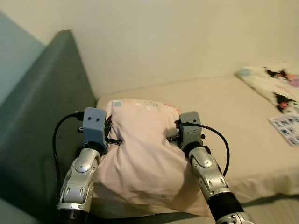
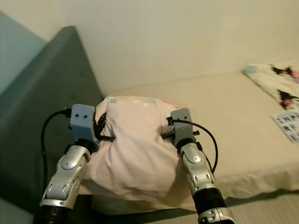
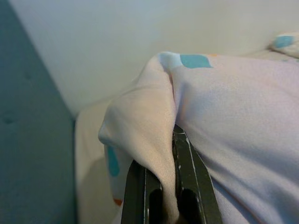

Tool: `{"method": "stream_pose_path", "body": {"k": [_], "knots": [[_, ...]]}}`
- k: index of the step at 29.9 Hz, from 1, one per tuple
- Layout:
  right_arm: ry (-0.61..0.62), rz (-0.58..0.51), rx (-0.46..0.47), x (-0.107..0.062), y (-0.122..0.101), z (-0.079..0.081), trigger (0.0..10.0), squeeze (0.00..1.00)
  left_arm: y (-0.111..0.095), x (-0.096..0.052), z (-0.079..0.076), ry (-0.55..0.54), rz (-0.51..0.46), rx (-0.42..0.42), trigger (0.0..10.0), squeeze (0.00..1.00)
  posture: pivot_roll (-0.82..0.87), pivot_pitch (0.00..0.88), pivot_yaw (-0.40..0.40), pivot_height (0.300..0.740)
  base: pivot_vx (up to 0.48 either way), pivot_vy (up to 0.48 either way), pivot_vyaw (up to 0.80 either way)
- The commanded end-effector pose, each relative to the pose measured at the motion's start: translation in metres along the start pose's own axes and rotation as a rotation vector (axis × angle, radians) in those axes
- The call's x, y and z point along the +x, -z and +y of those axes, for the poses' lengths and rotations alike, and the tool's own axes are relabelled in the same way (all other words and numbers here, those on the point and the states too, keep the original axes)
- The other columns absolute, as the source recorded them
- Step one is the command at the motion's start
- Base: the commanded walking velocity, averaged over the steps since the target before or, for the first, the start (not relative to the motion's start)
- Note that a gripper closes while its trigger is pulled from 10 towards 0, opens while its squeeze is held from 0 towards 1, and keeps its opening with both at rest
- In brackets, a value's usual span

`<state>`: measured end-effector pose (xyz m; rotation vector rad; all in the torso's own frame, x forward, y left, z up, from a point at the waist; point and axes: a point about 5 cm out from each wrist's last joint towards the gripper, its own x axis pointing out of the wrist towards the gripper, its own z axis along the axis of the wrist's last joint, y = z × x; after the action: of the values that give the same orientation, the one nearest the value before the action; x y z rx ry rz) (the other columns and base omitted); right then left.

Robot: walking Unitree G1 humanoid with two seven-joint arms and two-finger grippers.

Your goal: Clean up the room

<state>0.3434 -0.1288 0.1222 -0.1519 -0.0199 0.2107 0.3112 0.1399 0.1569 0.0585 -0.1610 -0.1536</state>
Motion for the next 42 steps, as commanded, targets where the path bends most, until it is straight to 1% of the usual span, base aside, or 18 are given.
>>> {"method": "stream_pose_path", "body": {"k": [1,4,5,6,9,13,16,17,21,28,34,42], "knots": [[-0.041,-0.081,0.016,0.0039,-0.0143,0.0132,10.0,0.00,-0.0069,0.0025,-0.0033,0.022,-0.026,0.017,10.0,0.00,-0.03,0.076,0.061,0.740,0.000,0.000,0.00],[-0.054,-0.075,-0.061,0.0052,-0.0150,0.0131,10.0,0.00,-0.0081,0.0035,-0.0035,0.031,-0.030,0.045,10.0,0.00,-0.03,0.076,0.063,0.740,0.000,-0.320,0.53],[-0.058,-0.073,-0.069,0.0054,-0.0149,0.0138,10.0,0.00,-0.0071,0.0038,-0.0035,0.028,-0.019,0.058,10.0,0.00,-0.03,0.077,0.065,0.740,0.000,-0.480,0.80],[-0.059,-0.071,-0.069,0.0055,-0.0148,0.0143,10.0,0.00,-0.0062,0.0040,-0.0035,0.024,-0.011,0.067,10.0,0.00,-0.03,0.077,0.065,0.740,0.000,-0.480,0.80],[-0.059,-0.070,-0.055,0.0053,-0.0145,0.0149,10.0,0.00,-0.0057,0.0040,-0.0036,0.021,-0.013,0.045,10.0,0.00,-0.03,0.077,0.065,0.740,0.000,-0.480,0.80],[-0.058,-0.071,-0.057,0.0054,-0.0146,0.0147,10.0,0.00,-0.0060,0.0041,-0.0031,0.015,-0.013,0.044,10.0,0.00,-0.03,0.078,0.065,0.740,0.000,-0.480,0.80],[-0.040,-0.084,-0.045,0.0050,-0.0154,0.0135,10.0,0.00,-0.0050,0.0051,-0.0005,-0.018,0.003,0.016,10.0,0.00,-0.03,0.078,0.065,0.740,0.000,0.000,0.80],[-0.032,-0.085,-0.030,0.0053,-0.0156,0.0120,10.0,0.00,-0.0057,0.0055,0.0004,-0.021,-0.002,0.017,10.0,0.00,-0.03,0.078,0.066,0.740,0.000,0.000,0.00],[-0.021,-0.083,-0.017,0.0058,-0.0152,0.0090,10.0,0.00,-0.0064,0.0058,0.0020,-0.018,-0.013,0.029,10.0,0.00,-0.03,0.077,0.067,0.740,0.000,0.000,0.00],[-0.015,-0.078,-0.021,0.0054,-0.0137,0.0078,10.0,0.00,-0.0032,0.0064,0.0020,-0.013,0.012,0.045,10.0,0.00,-0.03,0.075,0.069,0.740,0.000,0.000,0.00],[-0.014,-0.080,-0.022,0.0051,-0.0134,0.0070,10.0,0.00,-0.0048,0.0076,-0.0015,0.016,-0.005,0.035,10.0,0.00,-0.03,0.069,0.070,0.740,0.000,0.000,0.00],[-0.011,-0.081,-0.019,0.0045,-0.0127,0.0067,10.0,0.00,-0.0045,0.0076,-0.0017,0.023,0.002,0.044,10.0,0.00,-0.03,0.069,0.070,0.740,0.000,0.000,0.00]]}}
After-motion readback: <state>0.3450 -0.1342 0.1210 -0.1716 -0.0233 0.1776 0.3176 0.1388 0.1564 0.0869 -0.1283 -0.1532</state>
